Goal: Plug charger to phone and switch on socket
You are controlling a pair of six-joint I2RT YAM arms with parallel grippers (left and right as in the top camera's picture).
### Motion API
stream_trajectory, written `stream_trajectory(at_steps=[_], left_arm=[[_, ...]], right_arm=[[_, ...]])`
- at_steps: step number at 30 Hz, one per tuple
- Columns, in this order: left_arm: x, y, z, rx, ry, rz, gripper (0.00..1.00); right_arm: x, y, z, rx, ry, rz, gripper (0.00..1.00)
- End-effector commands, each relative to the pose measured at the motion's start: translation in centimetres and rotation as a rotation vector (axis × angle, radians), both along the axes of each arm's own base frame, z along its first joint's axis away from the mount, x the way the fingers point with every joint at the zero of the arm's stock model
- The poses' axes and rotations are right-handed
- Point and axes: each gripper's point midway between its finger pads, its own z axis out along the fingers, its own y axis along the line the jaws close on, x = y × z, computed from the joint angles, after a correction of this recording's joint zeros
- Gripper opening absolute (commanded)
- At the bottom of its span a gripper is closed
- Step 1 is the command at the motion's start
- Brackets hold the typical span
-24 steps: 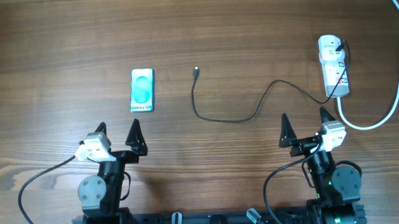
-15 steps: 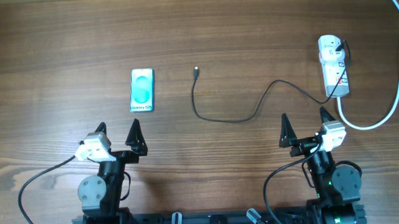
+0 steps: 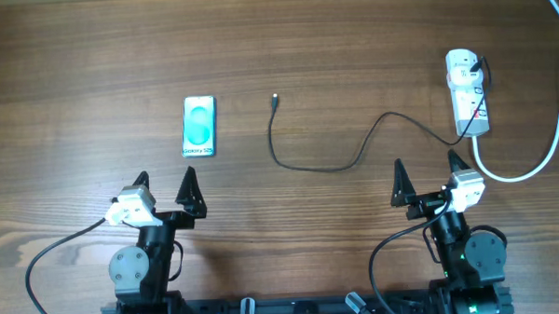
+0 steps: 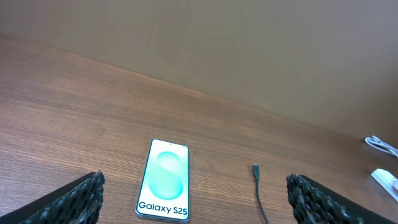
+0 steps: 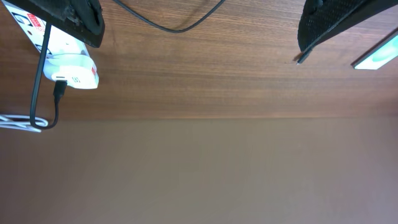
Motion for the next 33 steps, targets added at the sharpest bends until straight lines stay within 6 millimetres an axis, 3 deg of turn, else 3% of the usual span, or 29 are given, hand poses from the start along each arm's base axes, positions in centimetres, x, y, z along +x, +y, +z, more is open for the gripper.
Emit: stream_trajectory(at_steps=[1, 33], left_arm=[[0.05, 0.46, -0.46, 0.009, 0.011, 0.023, 1.00], [0.07, 0.31, -0.08, 0.006, -0.005, 0.014, 1.00]], right_arm=[[0.02, -0.21, 0.10, 0.002, -0.005, -0.011, 1.00], [0.06, -0.20, 0.16, 0.001, -0.007, -0.010, 1.00]])
